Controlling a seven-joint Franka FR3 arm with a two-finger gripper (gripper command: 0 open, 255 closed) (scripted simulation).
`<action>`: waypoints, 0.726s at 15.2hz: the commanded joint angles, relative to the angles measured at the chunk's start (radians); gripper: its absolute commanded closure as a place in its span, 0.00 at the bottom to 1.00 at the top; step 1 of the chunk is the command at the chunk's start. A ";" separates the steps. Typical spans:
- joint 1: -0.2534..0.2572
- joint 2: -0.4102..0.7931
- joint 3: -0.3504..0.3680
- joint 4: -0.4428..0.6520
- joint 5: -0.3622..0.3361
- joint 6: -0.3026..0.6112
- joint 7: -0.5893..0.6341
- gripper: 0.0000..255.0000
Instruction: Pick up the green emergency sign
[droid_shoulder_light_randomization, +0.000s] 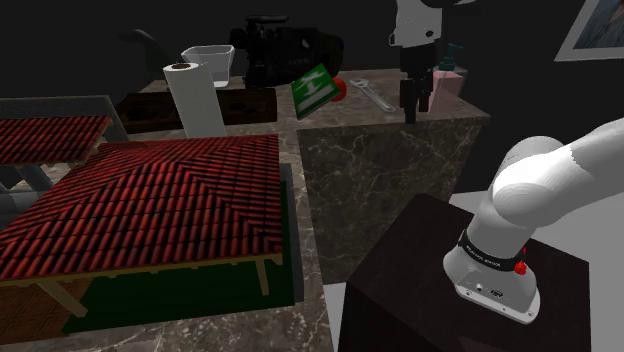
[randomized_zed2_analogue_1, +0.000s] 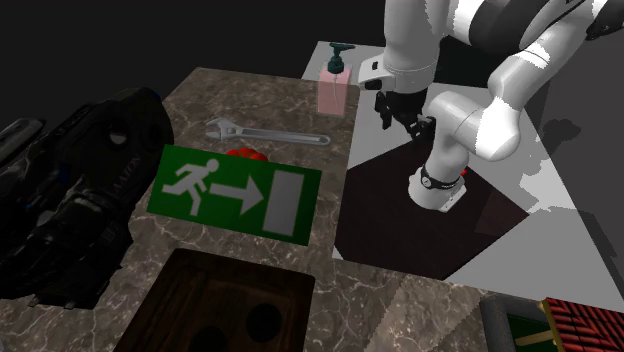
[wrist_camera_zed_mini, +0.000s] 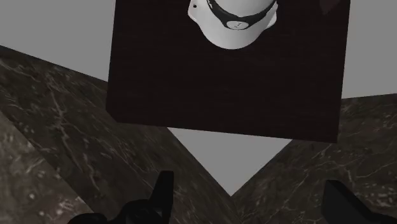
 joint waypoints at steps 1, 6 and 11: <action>0.000 0.000 0.000 0.000 0.000 0.000 0.000 0.00; -0.024 0.132 -0.004 0.072 0.100 0.142 0.120 0.00; -0.044 0.257 -0.016 0.157 0.189 0.272 0.221 0.00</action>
